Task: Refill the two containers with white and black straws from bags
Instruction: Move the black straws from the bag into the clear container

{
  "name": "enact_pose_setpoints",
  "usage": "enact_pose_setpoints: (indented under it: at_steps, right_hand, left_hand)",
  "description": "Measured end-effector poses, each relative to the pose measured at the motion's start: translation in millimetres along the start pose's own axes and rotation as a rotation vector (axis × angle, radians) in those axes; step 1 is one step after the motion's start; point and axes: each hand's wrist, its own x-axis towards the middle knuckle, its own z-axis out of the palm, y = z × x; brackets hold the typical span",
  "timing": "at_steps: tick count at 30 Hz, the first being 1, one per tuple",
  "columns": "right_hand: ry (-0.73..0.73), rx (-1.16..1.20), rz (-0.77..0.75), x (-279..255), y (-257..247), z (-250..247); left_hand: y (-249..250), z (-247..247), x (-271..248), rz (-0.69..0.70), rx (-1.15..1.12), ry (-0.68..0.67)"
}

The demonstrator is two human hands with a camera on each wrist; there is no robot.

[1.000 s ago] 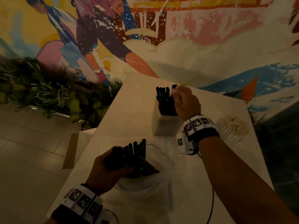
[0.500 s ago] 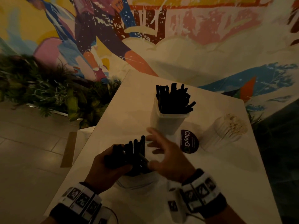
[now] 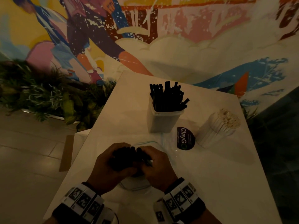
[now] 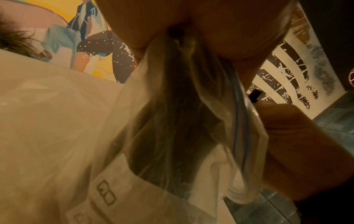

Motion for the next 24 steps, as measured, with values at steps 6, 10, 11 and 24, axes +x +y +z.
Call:
enact_pose_setpoints:
  at_steps: [6,10,11,24]
  right_hand:
    - [0.093,0.133,0.042,-4,5,0]
    - [0.232,0.215,0.043,0,5,-6]
    - [0.278,0.242,0.033,2,2,-10]
    - [0.376,0.338,0.111,-1,23,-13]
  left_hand:
    - [4,3,-2,0.002,0.024,0.044]
    - [5,1,-3,-0.033,-0.006,0.058]
    - [5,0,-4,-0.036,-0.009,0.062]
    - [8,0,-2,-0.036,0.002,0.07]
